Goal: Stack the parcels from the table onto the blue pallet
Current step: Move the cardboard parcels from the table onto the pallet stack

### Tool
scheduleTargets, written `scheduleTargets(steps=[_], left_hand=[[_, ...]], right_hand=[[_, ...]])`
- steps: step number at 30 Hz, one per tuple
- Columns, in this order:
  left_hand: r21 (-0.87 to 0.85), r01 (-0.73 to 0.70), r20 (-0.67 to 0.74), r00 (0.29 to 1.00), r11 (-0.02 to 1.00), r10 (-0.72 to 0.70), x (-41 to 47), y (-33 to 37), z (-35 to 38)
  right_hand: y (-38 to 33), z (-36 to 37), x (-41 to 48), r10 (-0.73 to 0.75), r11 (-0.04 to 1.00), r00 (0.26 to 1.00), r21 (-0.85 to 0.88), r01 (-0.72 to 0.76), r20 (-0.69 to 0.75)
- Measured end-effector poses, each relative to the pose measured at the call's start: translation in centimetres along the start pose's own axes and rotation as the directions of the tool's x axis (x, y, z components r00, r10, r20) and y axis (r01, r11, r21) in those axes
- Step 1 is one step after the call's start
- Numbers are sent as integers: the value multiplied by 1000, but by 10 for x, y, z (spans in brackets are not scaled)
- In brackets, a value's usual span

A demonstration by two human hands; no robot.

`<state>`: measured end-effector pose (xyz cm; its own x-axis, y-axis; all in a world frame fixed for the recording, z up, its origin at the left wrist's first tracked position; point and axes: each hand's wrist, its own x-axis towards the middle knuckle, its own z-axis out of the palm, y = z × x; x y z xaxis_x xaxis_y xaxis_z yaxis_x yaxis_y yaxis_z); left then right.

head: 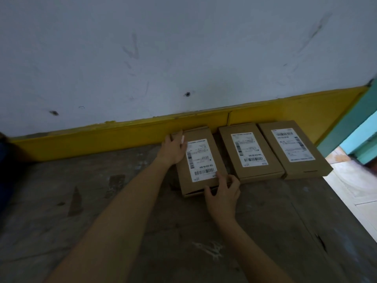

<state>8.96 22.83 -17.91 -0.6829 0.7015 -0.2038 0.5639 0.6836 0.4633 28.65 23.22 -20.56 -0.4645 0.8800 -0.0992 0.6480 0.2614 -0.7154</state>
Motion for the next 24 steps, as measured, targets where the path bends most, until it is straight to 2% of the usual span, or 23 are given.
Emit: scheduleTargets(steps=[6,10,14,20,24], left_hand=[[3,-6,45,999,1000,6,-2,-23,6],[-217,13,8,1000,976,-12,-8,-28,13],[-399,19,-74,996,917,-53,-21,-21,31],[-480,-46,-187,981,876,-51,-48,-17,49],[-495,-80,-217,976,865,-34,-59,-19,48]], right_hand=[[1,0,4,-61,998,990,-25,65,130],[5,-3,18,-121,987,976,-83,137,181],[8,-2,34,-151,986,963,-31,161,222],[10,-4,59,-201,959,936,-138,249,288],[6,4,61,-230,958,932,-103,268,280]])
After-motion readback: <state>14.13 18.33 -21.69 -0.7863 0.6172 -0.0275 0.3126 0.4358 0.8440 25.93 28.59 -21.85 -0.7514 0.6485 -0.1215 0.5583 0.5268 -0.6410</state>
